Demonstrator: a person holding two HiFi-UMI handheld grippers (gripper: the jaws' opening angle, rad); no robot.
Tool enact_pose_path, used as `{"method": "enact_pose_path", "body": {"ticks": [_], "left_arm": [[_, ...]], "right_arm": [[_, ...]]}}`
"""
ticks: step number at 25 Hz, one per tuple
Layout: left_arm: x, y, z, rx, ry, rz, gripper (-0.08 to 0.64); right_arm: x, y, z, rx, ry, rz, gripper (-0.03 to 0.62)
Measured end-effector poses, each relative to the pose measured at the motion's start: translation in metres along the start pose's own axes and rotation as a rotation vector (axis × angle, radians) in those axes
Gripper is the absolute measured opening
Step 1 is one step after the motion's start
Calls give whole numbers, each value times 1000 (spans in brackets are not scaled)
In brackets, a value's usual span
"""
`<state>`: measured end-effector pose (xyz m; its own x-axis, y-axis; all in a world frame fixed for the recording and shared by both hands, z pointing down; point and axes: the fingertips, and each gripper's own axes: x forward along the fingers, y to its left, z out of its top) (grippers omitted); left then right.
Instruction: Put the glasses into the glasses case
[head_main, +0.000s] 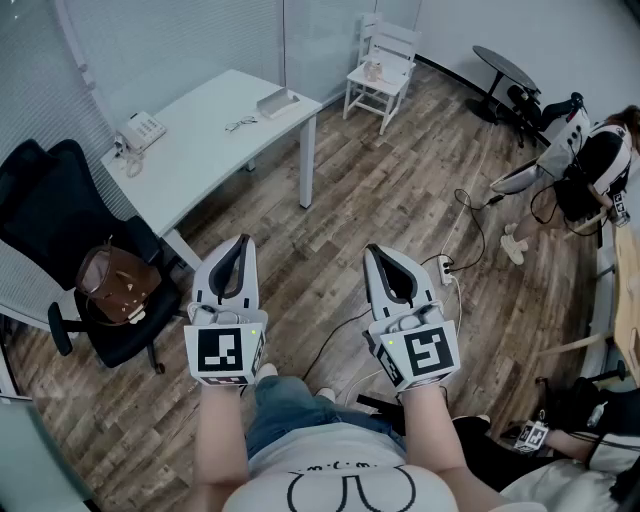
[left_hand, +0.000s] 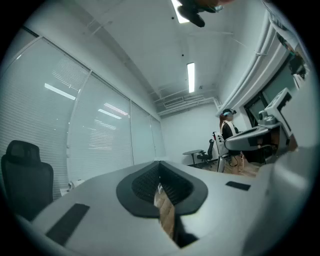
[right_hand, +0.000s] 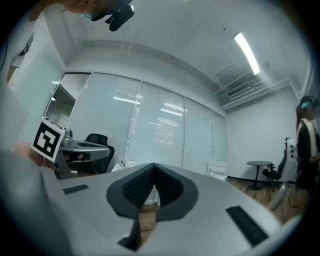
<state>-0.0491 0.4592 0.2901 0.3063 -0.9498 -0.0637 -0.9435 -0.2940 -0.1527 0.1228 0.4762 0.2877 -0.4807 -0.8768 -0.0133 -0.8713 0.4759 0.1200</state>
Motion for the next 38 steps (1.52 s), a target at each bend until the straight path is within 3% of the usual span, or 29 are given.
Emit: {"method": "enact_pose_path", "body": {"ticks": [7, 15, 28, 38], "left_arm": [[1, -12, -2, 2, -3, 3, 17], [44, 5, -17, 0, 10, 0, 17], [221, 101, -53, -48, 41, -49, 17], [323, 181, -78, -55, 62, -51, 17]], "right_arm": [[-7, -4, -7, 11, -12, 9, 9], [35, -30, -12, 57, -43, -4, 9], [225, -84, -20, 16, 0, -9, 9], [349, -90, -34, -4, 28, 8, 11]]}}
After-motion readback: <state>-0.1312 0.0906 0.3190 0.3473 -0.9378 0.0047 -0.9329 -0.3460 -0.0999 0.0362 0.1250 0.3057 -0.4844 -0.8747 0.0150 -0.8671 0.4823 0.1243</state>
